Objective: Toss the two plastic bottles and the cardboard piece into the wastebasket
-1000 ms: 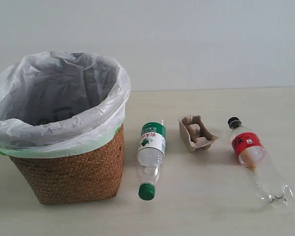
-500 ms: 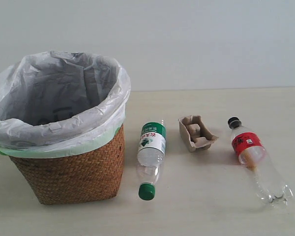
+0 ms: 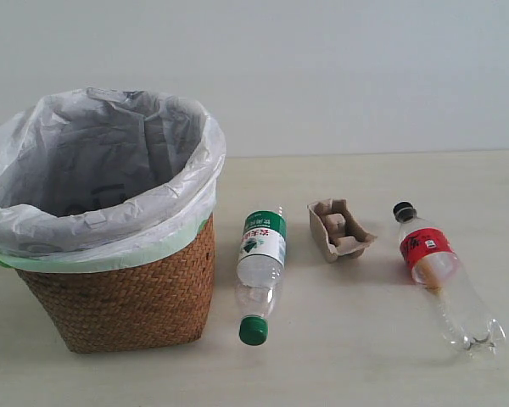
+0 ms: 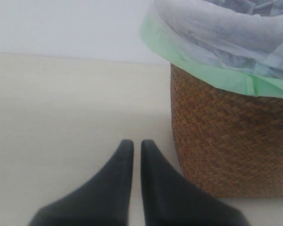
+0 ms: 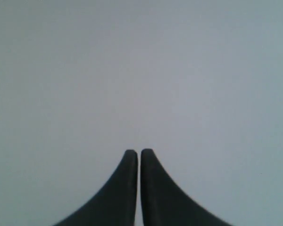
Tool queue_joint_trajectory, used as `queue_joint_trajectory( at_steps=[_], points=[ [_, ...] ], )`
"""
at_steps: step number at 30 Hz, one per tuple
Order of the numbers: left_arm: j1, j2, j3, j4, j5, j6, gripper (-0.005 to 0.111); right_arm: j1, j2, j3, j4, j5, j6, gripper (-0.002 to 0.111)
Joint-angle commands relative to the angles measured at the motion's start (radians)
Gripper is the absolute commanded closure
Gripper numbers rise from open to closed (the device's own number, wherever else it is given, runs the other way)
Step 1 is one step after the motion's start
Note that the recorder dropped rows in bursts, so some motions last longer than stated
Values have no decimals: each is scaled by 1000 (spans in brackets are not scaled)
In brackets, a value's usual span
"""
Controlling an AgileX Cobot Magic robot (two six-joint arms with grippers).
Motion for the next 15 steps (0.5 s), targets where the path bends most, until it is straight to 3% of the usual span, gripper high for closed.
queue_joint_trajectory(
  at_steps=[1,8,15],
  points=[
    [3,-2,3,2,-3,-9,101,-2,20,-185,-10,354,14,108],
    [3,-2,3,2,-3,-9,101,-2,282,-498,-11,867,-50,108],
    [3,-2,3,2,-3,-9,101,-2,567,-678,-9,1089,-163,104]
  ],
)
